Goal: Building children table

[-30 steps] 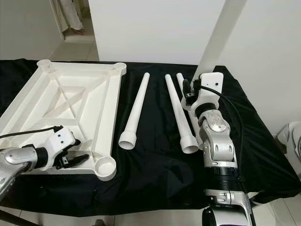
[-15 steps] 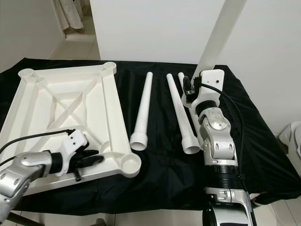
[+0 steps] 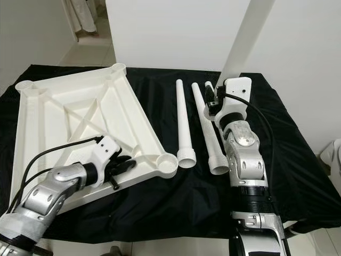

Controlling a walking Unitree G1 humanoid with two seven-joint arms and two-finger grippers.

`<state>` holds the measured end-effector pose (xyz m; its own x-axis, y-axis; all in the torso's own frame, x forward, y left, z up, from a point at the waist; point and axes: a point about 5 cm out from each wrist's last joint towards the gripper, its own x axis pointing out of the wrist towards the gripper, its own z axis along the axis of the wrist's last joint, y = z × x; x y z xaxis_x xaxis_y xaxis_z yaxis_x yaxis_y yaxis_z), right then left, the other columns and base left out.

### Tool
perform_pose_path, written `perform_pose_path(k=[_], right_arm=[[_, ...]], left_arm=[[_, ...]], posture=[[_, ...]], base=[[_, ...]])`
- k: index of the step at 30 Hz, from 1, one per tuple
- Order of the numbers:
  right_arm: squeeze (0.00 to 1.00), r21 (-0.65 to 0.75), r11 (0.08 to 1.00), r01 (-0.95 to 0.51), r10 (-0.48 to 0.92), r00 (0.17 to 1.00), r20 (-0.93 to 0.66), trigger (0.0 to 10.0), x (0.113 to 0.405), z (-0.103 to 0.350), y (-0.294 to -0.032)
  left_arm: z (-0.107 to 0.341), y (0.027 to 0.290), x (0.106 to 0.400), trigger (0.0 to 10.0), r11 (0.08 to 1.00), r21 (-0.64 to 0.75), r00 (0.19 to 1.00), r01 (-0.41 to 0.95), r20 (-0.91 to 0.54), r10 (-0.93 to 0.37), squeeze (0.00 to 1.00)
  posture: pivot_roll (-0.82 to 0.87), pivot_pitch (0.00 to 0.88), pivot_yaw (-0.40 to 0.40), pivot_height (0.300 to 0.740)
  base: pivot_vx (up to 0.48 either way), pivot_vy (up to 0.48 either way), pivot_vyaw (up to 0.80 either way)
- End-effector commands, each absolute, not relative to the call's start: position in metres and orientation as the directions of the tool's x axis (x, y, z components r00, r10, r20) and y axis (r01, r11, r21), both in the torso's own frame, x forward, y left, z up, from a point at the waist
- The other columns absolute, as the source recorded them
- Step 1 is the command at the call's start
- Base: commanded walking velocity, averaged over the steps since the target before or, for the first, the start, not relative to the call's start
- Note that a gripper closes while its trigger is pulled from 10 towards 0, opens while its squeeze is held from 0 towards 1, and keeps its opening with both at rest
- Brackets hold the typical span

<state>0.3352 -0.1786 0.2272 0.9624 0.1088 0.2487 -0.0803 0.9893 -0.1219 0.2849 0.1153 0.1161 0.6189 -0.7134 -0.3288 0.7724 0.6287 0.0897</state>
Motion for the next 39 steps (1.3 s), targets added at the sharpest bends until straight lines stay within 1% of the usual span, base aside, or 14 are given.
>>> perform_pose_path(k=[1, 3, 4, 8, 9, 10, 18, 21, 25, 29, 30, 32, 35, 39], right_arm=[[0.00, -0.117, 0.989, -0.089, 0.118, 0.955, 0.272, 10.0, 0.334, 0.230, -0.177], [0.00, -0.116, 0.988, -0.100, 0.128, 0.955, 0.268, 10.0, 0.333, 0.229, -0.175], [0.00, -0.113, 0.988, -0.106, 0.133, 0.955, 0.265, 10.0, 0.333, 0.228, -0.174], [0.00, -0.107, 0.988, -0.112, 0.137, 0.956, 0.260, 10.0, 0.333, 0.227, -0.173], [0.00, -0.104, 0.988, -0.116, 0.139, 0.957, 0.255, 10.0, 0.333, 0.226, -0.172], [0.00, -0.101, 0.988, -0.120, 0.142, 0.958, 0.250, 10.0, 0.333, 0.225, -0.171], [0.00, -0.090, 0.987, -0.135, 0.153, 0.959, 0.238, 10.0, 0.333, 0.222, -0.167], [0.00, -0.098, 0.968, -0.229, 0.246, 0.945, 0.215, 10.0, 0.328, 0.217, -0.150], [0.00, -0.101, 0.961, -0.256, 0.272, 0.939, 0.210, 10.0, 0.326, 0.215, -0.145], [0.00, -0.110, 0.945, -0.309, 0.326, 0.923, 0.206, 10.0, 0.320, 0.208, -0.130], [0.00, -0.111, 0.937, -0.332, 0.349, 0.913, 0.213, 10.0, 0.315, 0.204, -0.122], [0.00, -0.109, 0.936, -0.336, 0.352, 0.910, 0.218, 10.0, 0.312, 0.202, -0.119], [0.00, -0.090, 0.935, -0.342, 0.353, 0.909, 0.220, 10.0, 0.305, 0.196, -0.115], [0.00, -0.052, 0.935, -0.350, 0.352, 0.909, 0.221, 10.0, 0.300, 0.192, -0.113]], left_arm=[[0.136, 0.109, 0.287, 10.0, 0.609, 0.141, 0.624, 0.780, -0.230, -0.747, 0.00], [0.135, 0.108, 0.285, 10.0, 0.588, 0.133, 0.602, 0.798, -0.235, -0.763, 0.00], [0.135, 0.108, 0.285, 10.0, 0.590, 0.117, 0.599, 0.799, -0.230, -0.767, 1.00], [0.136, 0.107, 0.285, 10.0, 0.592, 0.111, 0.601, 0.798, -0.224, -0.767, 1.00], [0.138, 0.105, 0.284, 10.0, 0.584, 0.131, 0.598, 0.801, -0.218, -0.771, 0.26], [0.141, 0.102, 0.282, 10.0, 0.573, 0.150, 0.592, 0.806, -0.204, -0.780, 0.00], [0.152, 0.099, 0.275, 10.0, 0.540, 0.155, 0.560, 0.827, -0.157, -0.814, 0.00], [0.157, 0.106, 0.271, 10.0, 0.527, 0.176, 0.552, 0.832, -0.165, -0.817, 0.00], [0.158, 0.108, 0.271, 10.0, 0.530, 0.174, 0.555, 0.830, -0.164, -0.815, 0.00], [0.163, 0.109, 0.271, 10.0, 0.586, 0.183, 0.609, 0.789, -0.105, -0.786, 0.00], [0.163, 0.111, 0.272, 10.0, 0.622, 0.202, 0.646, 0.756, -0.077, -0.760, 0.00], [0.164, 0.112, 0.274, 10.0, 0.643, 0.206, 0.666, 0.738, -0.063, -0.744, 0.00], [0.168, 0.117, 0.281, 10.0, 0.743, 0.173, 0.754, 0.647, -0.004, -0.656, 0.00], [0.170, 0.121, 0.285, 10.0, 0.786, 0.215, 0.803, 0.579, 0.012, -0.595, 0.00]], posture=[[0.05, 0.000, 0.013, 0.740], [0.05, 0.000, 0.015, 0.740], [0.06, 0.000, 0.015, 0.740], [0.06, 0.000, 0.016, 0.740], [0.06, 0.000, 0.015, 0.740], [0.06, 0.000, 0.014, 0.740], [0.07, 0.000, 0.012, 0.740], [0.08, 0.000, 0.003, 0.740], [0.08, 0.000, 0.000, 0.740], [0.09, 0.000, -0.015, 0.740], [0.10, 0.000, -0.023, 0.740], [0.10, 0.000, -0.026, 0.740], [0.11, 0.000, -0.032, 0.740], [0.11, 0.000, -0.034, 0.740]], base=[[0.000, 0.000, 0.00], [0.000, 0.000, 0.00], [0.000, 0.000, 0.00], [0.000, 0.000, 0.00], [0.000, 0.000, 0.00], [0.000, 0.000, 0.00], [0.000, 0.000, 0.00], [0.000, 0.000, 0.00], [0.000, 0.000, 0.00], [0.000, 0.000, 0.00], [0.000, 0.000, 0.00], [0.000, 0.000, 0.00], [0.000, 0.000, 0.00], [0.000, 0.000, 0.00]])
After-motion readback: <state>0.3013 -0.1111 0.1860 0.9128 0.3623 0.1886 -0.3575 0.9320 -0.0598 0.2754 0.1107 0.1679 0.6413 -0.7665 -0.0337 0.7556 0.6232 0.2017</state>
